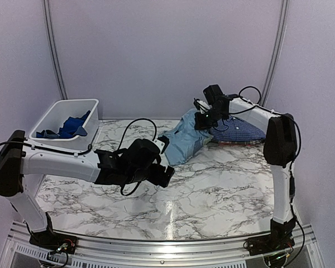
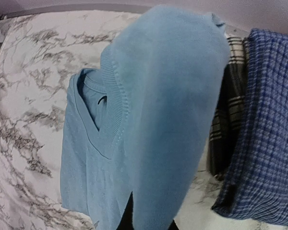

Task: Fold and stack the mixed laundry pile
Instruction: Place the square-folded T-shirt at the corner of the board.

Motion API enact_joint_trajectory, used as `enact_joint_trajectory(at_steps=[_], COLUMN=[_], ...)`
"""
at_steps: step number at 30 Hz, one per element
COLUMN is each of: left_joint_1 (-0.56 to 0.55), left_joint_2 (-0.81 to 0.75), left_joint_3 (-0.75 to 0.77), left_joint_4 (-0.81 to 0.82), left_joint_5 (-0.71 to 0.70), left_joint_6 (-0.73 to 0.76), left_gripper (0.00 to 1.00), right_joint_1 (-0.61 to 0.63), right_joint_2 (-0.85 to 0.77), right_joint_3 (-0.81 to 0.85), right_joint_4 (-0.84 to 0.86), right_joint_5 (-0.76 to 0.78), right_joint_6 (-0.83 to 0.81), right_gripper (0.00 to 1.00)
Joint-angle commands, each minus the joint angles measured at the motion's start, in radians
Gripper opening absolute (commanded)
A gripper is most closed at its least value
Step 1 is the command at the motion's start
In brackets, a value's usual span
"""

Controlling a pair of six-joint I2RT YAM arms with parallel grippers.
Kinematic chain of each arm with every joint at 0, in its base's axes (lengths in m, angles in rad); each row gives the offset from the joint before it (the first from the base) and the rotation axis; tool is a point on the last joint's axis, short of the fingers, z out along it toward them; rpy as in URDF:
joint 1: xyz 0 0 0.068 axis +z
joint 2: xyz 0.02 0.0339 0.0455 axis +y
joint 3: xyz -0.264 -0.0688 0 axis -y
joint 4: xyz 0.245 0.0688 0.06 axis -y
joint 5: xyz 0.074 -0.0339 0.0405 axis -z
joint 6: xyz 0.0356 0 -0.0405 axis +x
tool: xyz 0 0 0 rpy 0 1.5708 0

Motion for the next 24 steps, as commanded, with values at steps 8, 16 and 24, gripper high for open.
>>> enact_joint_trajectory(at_steps=[8, 16, 24], left_joint_1=[0.006, 0.024, 0.033], left_joint_2=[0.067, 0.083, 0.112], left_joint_3=[0.037, 0.043, 0.067], left_joint_4=[-0.074, -0.076, -0.075], left_joint_5=[0.001, 0.031, 0.054], left_joint_6=[0.011, 0.027, 0.058], left_gripper=[0.99, 0.99, 0.99], right_joint_1=[-0.063, -0.084, -0.111], right_joint_2=[0.167, 0.124, 0.030], right_joint_3=[0.351, 0.464, 0.469], right_joint_4=[-0.119, -0.148, -0.148], right_joint_5=[0.130, 0.129, 0.113], right_joint_6=[-0.095, -0.085, -0.078], right_gripper=[0.00, 0.00, 0.00])
